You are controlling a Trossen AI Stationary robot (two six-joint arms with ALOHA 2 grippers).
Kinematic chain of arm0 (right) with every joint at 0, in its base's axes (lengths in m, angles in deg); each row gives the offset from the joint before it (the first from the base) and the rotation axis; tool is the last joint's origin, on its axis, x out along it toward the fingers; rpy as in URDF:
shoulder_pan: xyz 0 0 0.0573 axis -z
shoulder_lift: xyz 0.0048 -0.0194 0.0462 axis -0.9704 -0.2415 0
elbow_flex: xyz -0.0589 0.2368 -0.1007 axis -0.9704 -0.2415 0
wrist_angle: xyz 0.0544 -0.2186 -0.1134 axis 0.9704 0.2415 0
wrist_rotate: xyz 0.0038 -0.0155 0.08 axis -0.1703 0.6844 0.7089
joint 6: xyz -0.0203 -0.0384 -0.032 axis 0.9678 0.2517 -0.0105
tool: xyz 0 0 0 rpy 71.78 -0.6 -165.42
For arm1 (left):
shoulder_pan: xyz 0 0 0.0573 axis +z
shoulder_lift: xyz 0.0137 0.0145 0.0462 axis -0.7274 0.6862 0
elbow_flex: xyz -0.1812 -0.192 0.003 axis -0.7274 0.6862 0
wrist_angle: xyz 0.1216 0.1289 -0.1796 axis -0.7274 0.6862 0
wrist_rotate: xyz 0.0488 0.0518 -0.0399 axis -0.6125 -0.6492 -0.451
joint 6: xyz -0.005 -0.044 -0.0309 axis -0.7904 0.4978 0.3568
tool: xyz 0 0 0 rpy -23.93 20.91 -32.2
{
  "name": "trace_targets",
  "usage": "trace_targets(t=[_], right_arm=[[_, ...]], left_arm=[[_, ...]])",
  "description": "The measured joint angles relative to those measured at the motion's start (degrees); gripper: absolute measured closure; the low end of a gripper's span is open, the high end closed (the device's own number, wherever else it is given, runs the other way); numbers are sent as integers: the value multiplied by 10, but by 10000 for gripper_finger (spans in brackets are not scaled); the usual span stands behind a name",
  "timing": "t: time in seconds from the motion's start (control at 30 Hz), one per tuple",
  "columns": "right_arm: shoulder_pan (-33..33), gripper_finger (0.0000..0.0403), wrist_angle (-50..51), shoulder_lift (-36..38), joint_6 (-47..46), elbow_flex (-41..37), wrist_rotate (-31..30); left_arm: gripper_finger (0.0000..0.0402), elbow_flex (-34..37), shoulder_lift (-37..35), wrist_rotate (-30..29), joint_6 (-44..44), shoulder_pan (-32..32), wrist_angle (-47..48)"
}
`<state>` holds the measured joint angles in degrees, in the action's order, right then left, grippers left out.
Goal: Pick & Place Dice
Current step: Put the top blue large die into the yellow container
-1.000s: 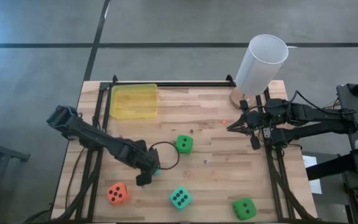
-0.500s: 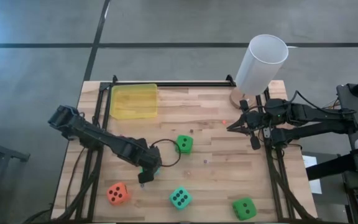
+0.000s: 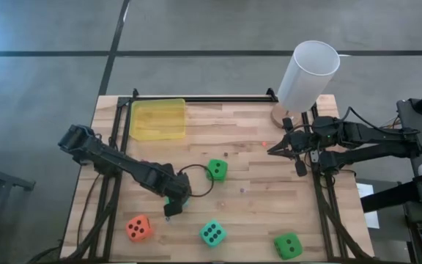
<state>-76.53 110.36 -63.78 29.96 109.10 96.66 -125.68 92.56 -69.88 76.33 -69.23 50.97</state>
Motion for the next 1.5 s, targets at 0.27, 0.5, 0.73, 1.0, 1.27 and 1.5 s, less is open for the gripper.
trace_targets(t=[0.27,0.5,0.73,1.0,1.27,1.5], right_arm=[[0,374,0,0,0,0,0],[0,374,0,0,0,0,0],[0,374,0,0,0,0,0],[0,374,0,0,0,0,0],[0,374,0,0,0,0,0],[0,374,0,0,0,0,0]], left_arm=[[3,5,0,0,2,0,-3],[3,43,-3,33,1,1,-60],[3,48,-10,39,-7,4,-60],[3,50,-54,30,-8,9,-48],[2,50,-39,26,-18,-3,-46],[2,49,-37,23,-17,-3,-46]])
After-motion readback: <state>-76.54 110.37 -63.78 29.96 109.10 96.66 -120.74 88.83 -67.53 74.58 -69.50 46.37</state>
